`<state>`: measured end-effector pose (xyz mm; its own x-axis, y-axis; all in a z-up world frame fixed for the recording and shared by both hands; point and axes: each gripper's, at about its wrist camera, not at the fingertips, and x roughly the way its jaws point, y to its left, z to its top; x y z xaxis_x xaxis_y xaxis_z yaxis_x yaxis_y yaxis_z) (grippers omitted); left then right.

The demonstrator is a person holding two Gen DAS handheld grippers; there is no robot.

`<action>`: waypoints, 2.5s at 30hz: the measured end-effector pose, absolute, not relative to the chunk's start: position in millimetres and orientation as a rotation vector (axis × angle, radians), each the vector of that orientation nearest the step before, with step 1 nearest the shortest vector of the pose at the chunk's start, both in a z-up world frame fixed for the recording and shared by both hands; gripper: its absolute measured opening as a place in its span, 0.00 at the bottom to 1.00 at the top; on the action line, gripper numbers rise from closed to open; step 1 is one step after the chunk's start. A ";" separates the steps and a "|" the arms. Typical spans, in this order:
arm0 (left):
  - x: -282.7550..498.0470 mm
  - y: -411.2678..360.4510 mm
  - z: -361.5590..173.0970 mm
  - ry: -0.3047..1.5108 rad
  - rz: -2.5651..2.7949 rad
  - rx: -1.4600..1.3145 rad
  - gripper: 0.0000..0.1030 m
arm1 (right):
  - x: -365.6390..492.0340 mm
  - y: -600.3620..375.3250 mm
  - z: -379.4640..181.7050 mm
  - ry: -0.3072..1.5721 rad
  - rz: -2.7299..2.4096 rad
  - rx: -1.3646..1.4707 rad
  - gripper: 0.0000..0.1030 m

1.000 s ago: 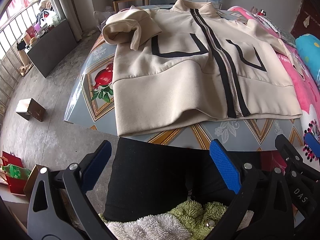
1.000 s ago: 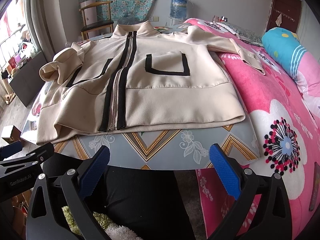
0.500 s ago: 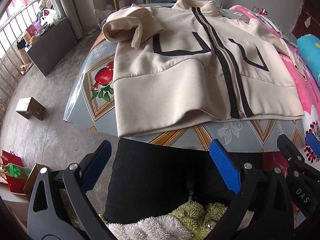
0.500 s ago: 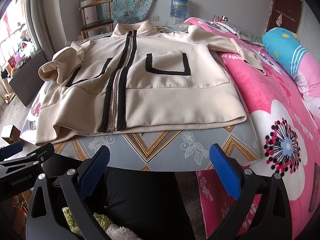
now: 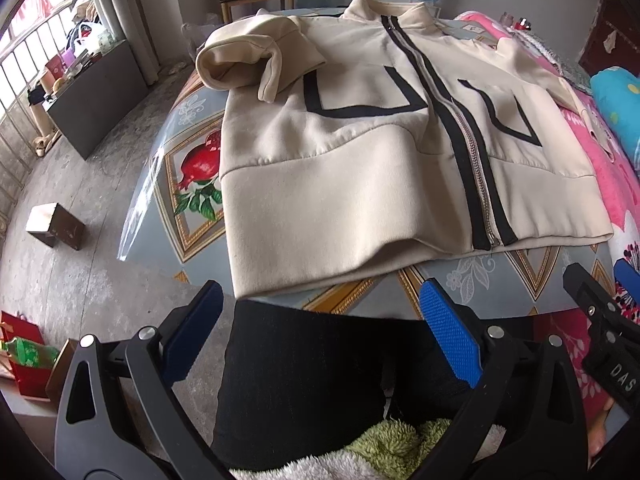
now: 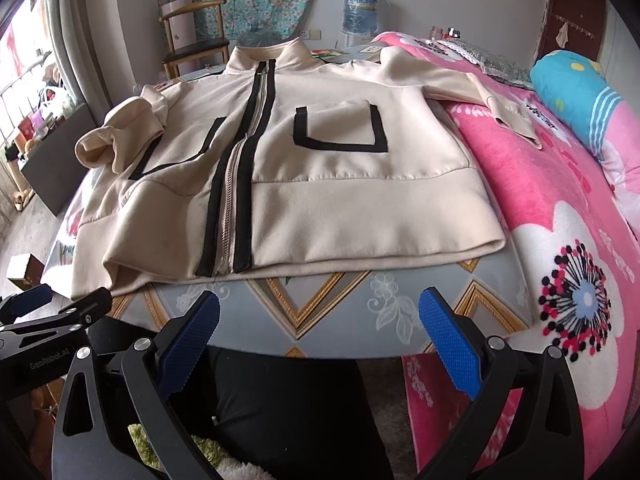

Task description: Fold large clothes

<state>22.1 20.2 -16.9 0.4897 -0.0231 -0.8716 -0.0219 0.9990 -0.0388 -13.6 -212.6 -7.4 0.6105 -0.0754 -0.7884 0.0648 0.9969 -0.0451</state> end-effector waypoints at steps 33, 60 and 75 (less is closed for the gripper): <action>81.1 92.3 -47.8 0.982 -0.088 -0.051 0.89 | 61.4 -367.5 -39.9 0.941 -0.151 0.138 0.52; 50.1 107.3 45.3 0.916 -0.165 0.032 0.07 | -0.1 -344.8 33.6 0.942 -0.044 0.060 0.08; 43.0 92.2 5.9 0.978 -0.229 0.135 0.20 | 22.9 -316.9 19.1 1.003 -0.007 -0.009 0.39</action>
